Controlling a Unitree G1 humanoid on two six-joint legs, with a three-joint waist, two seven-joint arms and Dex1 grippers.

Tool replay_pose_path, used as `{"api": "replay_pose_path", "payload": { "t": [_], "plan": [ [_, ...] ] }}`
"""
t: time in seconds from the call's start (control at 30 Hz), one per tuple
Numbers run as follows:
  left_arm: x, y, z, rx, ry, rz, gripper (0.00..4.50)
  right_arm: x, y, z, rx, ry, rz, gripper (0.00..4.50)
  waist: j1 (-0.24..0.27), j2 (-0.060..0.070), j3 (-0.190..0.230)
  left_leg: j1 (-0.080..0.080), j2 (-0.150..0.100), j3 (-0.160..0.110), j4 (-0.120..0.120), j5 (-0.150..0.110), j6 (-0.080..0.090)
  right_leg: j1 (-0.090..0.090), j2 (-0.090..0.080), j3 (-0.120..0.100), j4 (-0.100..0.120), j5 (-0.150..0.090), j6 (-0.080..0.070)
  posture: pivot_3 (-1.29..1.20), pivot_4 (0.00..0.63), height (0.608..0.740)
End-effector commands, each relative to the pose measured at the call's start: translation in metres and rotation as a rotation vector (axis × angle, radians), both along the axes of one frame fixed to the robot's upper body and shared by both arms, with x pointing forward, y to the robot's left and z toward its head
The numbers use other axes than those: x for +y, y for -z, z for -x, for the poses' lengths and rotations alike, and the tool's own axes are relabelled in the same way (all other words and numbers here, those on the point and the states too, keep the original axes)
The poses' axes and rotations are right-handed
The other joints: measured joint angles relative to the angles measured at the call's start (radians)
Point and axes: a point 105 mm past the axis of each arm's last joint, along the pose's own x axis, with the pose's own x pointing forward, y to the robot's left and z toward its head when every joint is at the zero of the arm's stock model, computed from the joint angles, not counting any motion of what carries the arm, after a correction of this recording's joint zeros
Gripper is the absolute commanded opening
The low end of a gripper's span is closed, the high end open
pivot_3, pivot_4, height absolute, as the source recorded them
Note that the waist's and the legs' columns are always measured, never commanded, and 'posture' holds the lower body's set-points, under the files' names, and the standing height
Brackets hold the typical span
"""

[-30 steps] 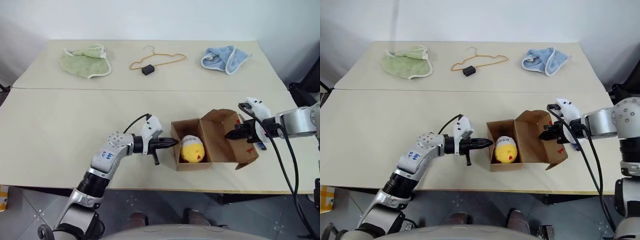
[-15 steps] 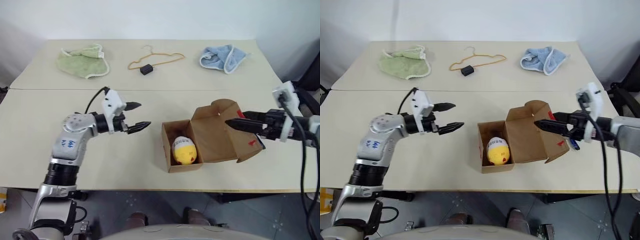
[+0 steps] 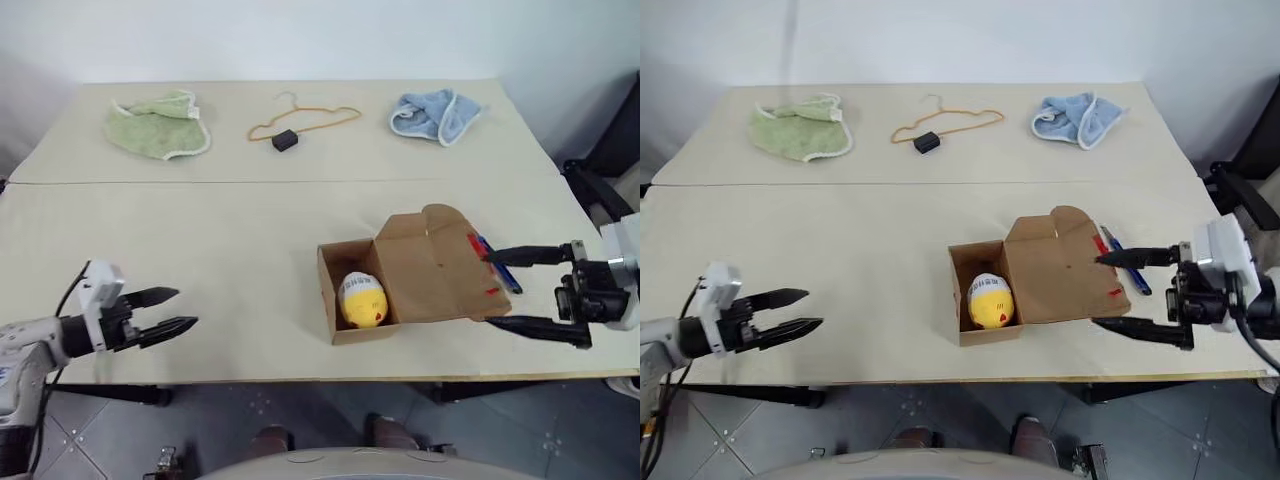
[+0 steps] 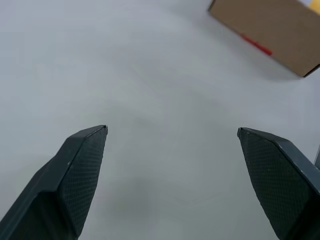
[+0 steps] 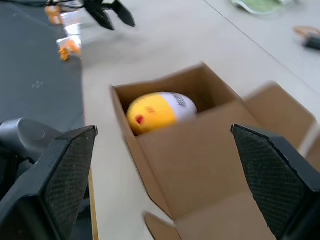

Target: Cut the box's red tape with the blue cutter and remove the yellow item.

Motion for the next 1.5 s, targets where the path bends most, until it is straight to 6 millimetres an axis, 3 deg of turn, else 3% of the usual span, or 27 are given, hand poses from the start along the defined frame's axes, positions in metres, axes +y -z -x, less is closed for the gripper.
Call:
{"api": "replay_pose_path", "payload": {
  "t": [0.03, 0.2, 0.33, 0.43, 0.47, 0.53, 0.67, 0.83, 1.1, 1.23, 1.5],
  "plan": [
    [-0.013, -0.031, -0.002, -0.064, 0.076, 0.045, 4.41, 0.006, -0.01, 0.014, -0.086, -0.011, -0.007, 4.48, 0.014, 0.0, 0.0, 0.0, 0.0, 0.0, 0.0, 0.0, 0.0, 0.0, 0.0, 0.0, 0.0, 0.0, 0.0, 0.0, 0.15, 0.74],
    [-0.094, -0.088, -0.028, -0.149, 0.402, 0.112, 4.41, -0.009, -0.024, 0.012, -0.159, 0.127, -0.007, 4.48, 0.046, -0.004, 0.001, -0.001, -0.001, -0.003, 0.002, 0.001, -0.001, 0.001, 0.0, -0.001, 0.0, 0.003, -0.001, 0.0, 0.15, 0.74],
    [-0.155, -0.108, -0.044, -0.091, 0.626, 0.053, 4.41, -0.017, -0.027, 0.016, -0.172, 0.189, 0.006, 4.48, 0.038, -0.004, 0.001, 0.0, -0.001, 0.0, 0.002, 0.001, -0.001, 0.002, 0.0, -0.001, 0.0, 0.005, -0.001, 0.0, 0.15, 0.74],
    [-0.208, -0.111, -0.05, -0.069, 0.796, -0.06, 4.41, -0.021, -0.022, 0.023, -0.152, 0.22, 0.023, 4.48, 0.029, -0.004, 0.001, 0.0, -0.001, 0.003, 0.002, 0.001, 0.0, 0.001, 0.0, -0.001, -0.001, 0.005, -0.001, 0.0, 0.15, 0.74],
    [-0.217, -0.11, -0.052, -0.069, 0.821, -0.091, 4.41, -0.021, -0.021, 0.025, -0.148, 0.225, 0.028, 4.48, 0.023, -0.004, 0.001, -0.001, -0.002, 0.004, 0.002, 0.001, 0.001, 0.001, 0.0, -0.001, -0.002, 0.005, 0.0, 0.0, 0.15, 0.74],
    [-0.244, -0.095, -0.048, 0.035, 0.882, -0.223, 4.41, -0.023, -0.019, 0.031, -0.127, 0.252, 0.036, 4.48, 0.012, -0.004, 0.001, -0.001, -0.001, 0.005, 0.002, 0.001, 0.002, 0.001, 0.0, 0.0, -0.003, 0.005, 0.0, 0.0, 0.15, 0.74],
    [-0.283, -0.073, -0.053, 0.021, 0.909, -0.366, 4.41, -0.021, -0.018, 0.041, -0.098, 0.286, 0.029, 4.48, 0.012, -0.004, 0.001, -0.001, -0.001, 0.006, 0.001, 0.0, 0.003, 0.0, 0.0, 0.001, -0.003, 0.005, 0.0, 0.0, 0.15, 0.74],
    [-0.302, -0.058, -0.082, -0.121, 0.83, -0.515, 4.41, -0.016, -0.016, 0.048, -0.113, 0.341, 0.01, 4.48, 0.016, -0.006, 0.003, 0.0, -0.001, 0.006, 0.001, 0.0, 0.003, 0.0, 0.0, 0.001, -0.003, 0.005, 0.0, 0.0, 0.15, 0.74],
    [-0.305, -0.039, -0.075, -0.102, 0.937, -0.63, 4.41, -0.013, -0.01, 0.061, -0.084, 0.39, 0.007, 4.48, 0.017, -0.007, 0.003, -0.001, -0.001, 0.005, 0.002, 0.0, 0.004, 0.0, 0.0, 0.001, -0.004, 0.005, 0.001, 0.0, 0.15, 0.74],
    [-0.311, -0.037, -0.077, -0.139, 0.954, -0.652, 3.72, -0.012, -0.01, 0.06, -0.084, 0.395, 0.005, 4.5, 0.017, -0.007, 0.003, -0.001, -0.001, 0.005, 0.002, 0.0, 0.004, 0.0, 0.0, 0.001, -0.004, 0.005, 0.001, 0.0, 0.15, 0.74],
    [-0.305, -0.037, -0.084, -0.182, 0.959, -0.656, 1.34, -0.013, -0.012, 0.051, -0.106, 0.395, 0.001, 4.5, 0.016, -0.007, 0.003, -0.001, -0.001, 0.005, 0.002, 0.0, 0.004, 0.0, 0.0, 0.001, -0.003, 0.005, 0.001, 0.0, 0.15, 0.74]
  ]
}}
